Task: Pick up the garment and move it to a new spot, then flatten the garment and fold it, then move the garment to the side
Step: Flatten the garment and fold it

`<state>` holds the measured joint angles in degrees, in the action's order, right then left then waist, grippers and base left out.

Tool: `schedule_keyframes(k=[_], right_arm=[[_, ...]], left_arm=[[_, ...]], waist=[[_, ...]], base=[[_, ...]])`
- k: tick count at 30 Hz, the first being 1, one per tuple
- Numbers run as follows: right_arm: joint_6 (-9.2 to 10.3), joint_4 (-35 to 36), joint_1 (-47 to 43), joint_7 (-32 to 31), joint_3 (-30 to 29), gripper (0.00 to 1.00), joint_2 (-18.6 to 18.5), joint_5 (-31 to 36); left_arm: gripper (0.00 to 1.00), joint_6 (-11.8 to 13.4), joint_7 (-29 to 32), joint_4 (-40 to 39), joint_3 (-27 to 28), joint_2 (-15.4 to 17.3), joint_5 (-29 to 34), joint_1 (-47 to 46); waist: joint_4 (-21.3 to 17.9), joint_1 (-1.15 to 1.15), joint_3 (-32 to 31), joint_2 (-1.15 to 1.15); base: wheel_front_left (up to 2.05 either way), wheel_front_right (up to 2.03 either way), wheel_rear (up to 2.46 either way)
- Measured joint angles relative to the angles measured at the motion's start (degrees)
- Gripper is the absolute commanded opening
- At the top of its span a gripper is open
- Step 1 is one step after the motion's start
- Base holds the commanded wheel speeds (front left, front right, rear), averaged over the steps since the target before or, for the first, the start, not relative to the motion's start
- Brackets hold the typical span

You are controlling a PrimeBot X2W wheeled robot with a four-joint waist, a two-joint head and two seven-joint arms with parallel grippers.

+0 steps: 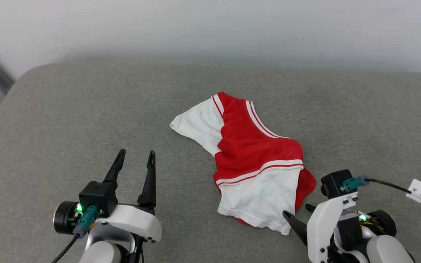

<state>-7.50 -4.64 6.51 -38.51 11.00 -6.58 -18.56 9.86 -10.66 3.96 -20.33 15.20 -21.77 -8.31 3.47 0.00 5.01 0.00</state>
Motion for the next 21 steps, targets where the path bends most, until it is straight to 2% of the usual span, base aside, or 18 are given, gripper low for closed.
schedule_keyframes(k=[6,7,8,9,16,21], right_arm=[[0.0,-3.38,1.63,-2.5,3.33,1.0,-0.6,-3.63],[0.0,-3.78,1.74,-3.02,3.54,0.49,-0.6,-4.15],[0.0,-3.91,1.74,-3.3,3.74,0.27,-0.63,-4.71],[0.0,-3.81,1.77,-3.24,3.96,0.0,-0.7,-4.76],[0.0,1.86,3.28,-1.82,3.78,0.0,-3.63,-5.89],[0.0,6.95,4.94,-0.82,-0.62,0.0,-5.97,-4.45]], left_arm=[[1.0,-0.23,-0.81,1.0,-0.08,-0.73,-0.1,-1.5],[1.0,-0.21,-0.97,1.16,-0.08,-0.74,-0.1,-1.5],[1.0,-0.2,-1.13,1.3,-0.03,-0.76,-0.13,-1.5],[1.0,-0.19,-1.2,1.44,0.02,-0.76,-0.14,-1.5],[1.0,0.32,-1.89,2.27,0.27,-0.75,-0.58,-1.24],[1.0,0.44,-2.14,2.47,0.4,-0.78,-0.77,-0.92]], waist=[[2.07,0.0,2.2,0.0],[2.23,0.0,2.39,0.0],[2.31,0.0,2.51,0.0],[2.29,0.0,2.51,0.0],[0.87,0.0,1.42,0.0],[-0.8,0.0,0.45,0.0]], base=[[0.0,0.0,0.0],[0.0,0.0,0.0],[0.0,0.0,0.0],[0.0,0.0,0.0],[0.0,0.0,0.0],[0.0,0.0,0.0]])
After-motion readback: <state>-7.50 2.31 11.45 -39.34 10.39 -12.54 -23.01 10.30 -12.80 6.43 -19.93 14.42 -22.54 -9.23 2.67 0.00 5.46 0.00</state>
